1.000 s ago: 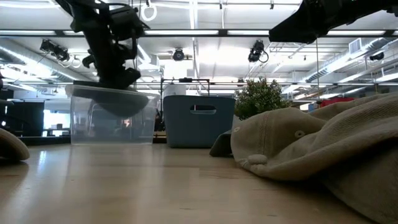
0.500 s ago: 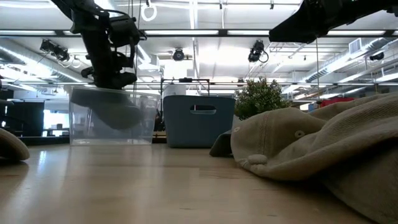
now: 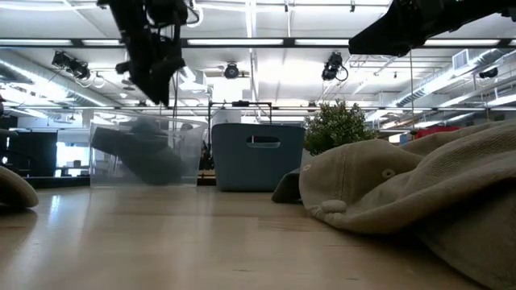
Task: Pick & Place hat
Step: Put the left blue cap into the transparent bin
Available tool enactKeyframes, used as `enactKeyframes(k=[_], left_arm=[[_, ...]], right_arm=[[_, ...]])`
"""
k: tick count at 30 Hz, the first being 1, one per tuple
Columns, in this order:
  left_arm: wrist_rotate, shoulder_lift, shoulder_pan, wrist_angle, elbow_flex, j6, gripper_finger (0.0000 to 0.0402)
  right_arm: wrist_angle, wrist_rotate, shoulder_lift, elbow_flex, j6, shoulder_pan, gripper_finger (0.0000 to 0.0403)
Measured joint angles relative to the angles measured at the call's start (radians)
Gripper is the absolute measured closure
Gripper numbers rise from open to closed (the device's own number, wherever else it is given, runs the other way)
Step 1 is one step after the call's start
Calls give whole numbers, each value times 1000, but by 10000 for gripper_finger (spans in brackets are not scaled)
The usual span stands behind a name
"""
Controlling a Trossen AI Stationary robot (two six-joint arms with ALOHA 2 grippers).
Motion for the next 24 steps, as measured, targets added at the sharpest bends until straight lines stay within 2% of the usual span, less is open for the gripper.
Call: enactKeyframes(k=[4, 8, 11, 19, 24], left_arm=[[4, 0, -49, -26, 55, 3, 235], [89, 0, -119, -11, 64, 30, 235], [128, 7, -187, 7, 64, 9, 235], [136, 85, -383, 101, 63, -5, 235], [136, 140, -465, 152, 63, 0, 235]], right_arm=[[0, 0, 0, 0, 0, 0, 218], [-1, -10, 0, 0, 0, 0, 218], [-6, -58, 0, 0, 0, 0, 218], [-26, -182, 28, -1, 54, 0, 218], [-59, -184, 110, -1, 127, -1, 218]])
